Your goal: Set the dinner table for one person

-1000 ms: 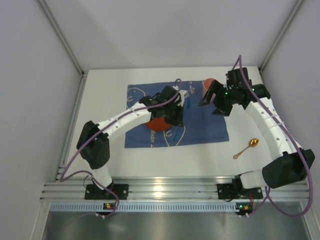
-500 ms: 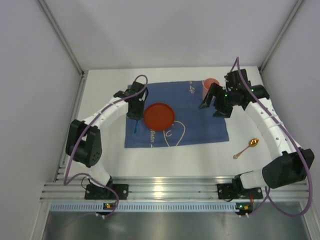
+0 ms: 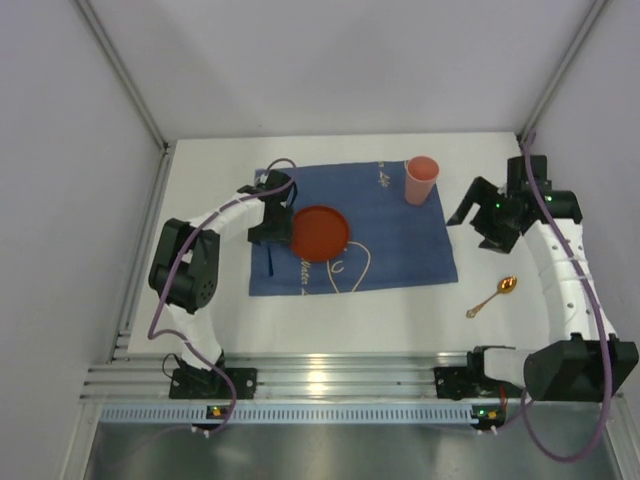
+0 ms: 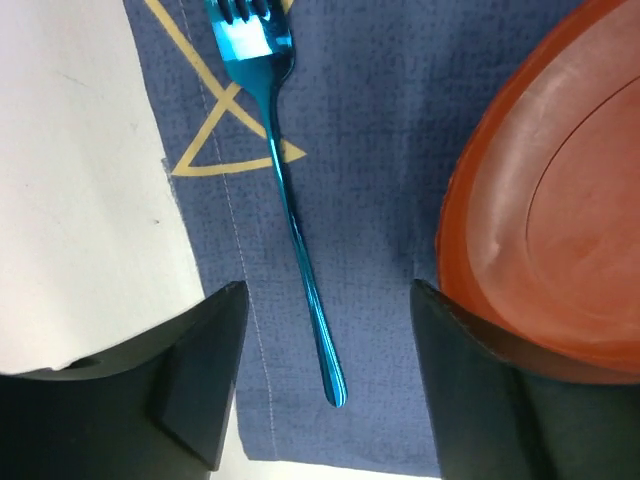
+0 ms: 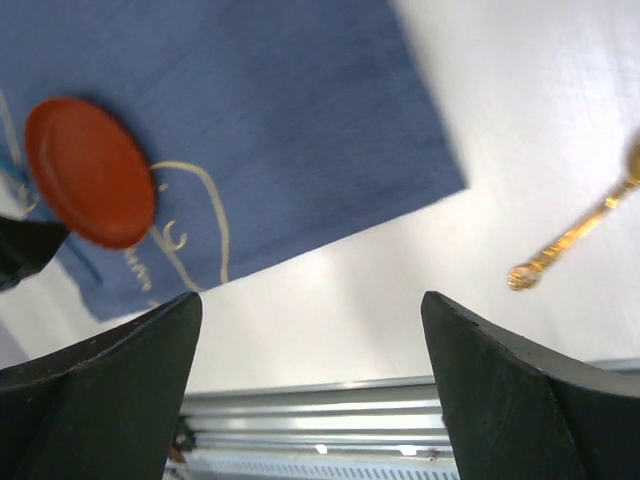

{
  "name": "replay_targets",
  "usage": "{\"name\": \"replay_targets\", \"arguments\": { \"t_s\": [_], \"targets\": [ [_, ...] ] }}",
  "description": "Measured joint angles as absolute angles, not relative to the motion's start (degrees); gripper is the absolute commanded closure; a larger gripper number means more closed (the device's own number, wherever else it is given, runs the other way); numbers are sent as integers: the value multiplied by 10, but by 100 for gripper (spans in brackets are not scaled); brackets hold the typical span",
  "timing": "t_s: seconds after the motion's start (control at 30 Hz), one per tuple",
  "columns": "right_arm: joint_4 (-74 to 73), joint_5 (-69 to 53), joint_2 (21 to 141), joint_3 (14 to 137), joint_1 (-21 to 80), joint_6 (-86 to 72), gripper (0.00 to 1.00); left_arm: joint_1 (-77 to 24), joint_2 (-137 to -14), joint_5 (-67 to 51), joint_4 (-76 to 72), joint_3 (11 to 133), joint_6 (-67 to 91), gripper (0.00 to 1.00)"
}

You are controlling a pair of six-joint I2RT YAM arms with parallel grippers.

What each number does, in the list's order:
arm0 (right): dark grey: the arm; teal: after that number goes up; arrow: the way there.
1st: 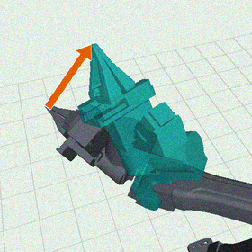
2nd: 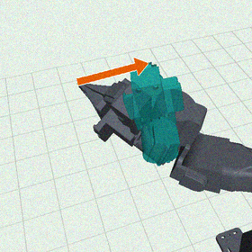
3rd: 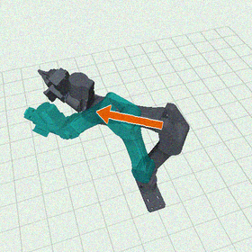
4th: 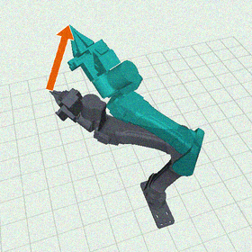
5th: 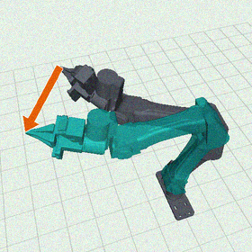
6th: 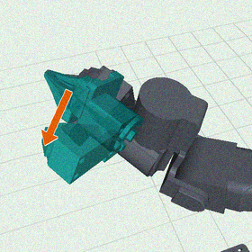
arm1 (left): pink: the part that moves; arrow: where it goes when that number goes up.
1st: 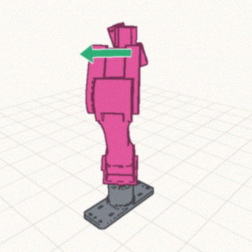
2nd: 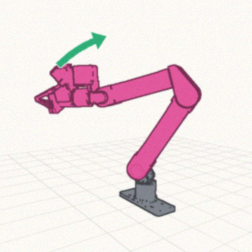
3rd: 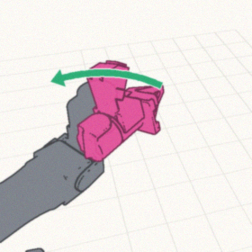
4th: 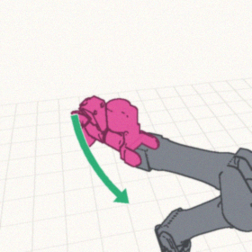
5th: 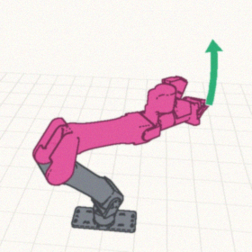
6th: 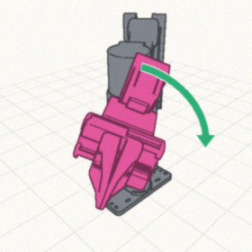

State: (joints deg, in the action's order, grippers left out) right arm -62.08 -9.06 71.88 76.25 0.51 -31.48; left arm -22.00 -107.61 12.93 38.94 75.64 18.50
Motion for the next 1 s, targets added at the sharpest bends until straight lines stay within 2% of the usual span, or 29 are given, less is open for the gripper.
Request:
{"name": "replay_targets", "arguments": {
  "t_s": [0.03,0.07,0.27,0.4,0.5,0.53,0.7,1.0],
  "targets": [
    [-622,-79,708,747,-11,-315,6,-220,-1076,129,386,757,188,8],
    [-627,-65,697,728,-29,-315,6,-220,-1076,129,384,757,187,2],
    [-667,0,678,644,-97,-329,5,-219,-1066,103,382,767,214,2],
    [-665,21,663,578,-143,-358,9,-219,-1019,74,381,774,232,2],
    [-655,32,664,522,-155,-381,18,-219,-980,50,380,781,240,2],
    [-649,33,670,506,-155,-386,26,-219,-969,43,380,782,241,2],
    [-596,47,729,454,-155,-406,36,-219,-945,23,382,783,235,2],
    [-491,96,832,453,-169,-416,58,-219,-932,11,402,786,217,2]
  ]
}}
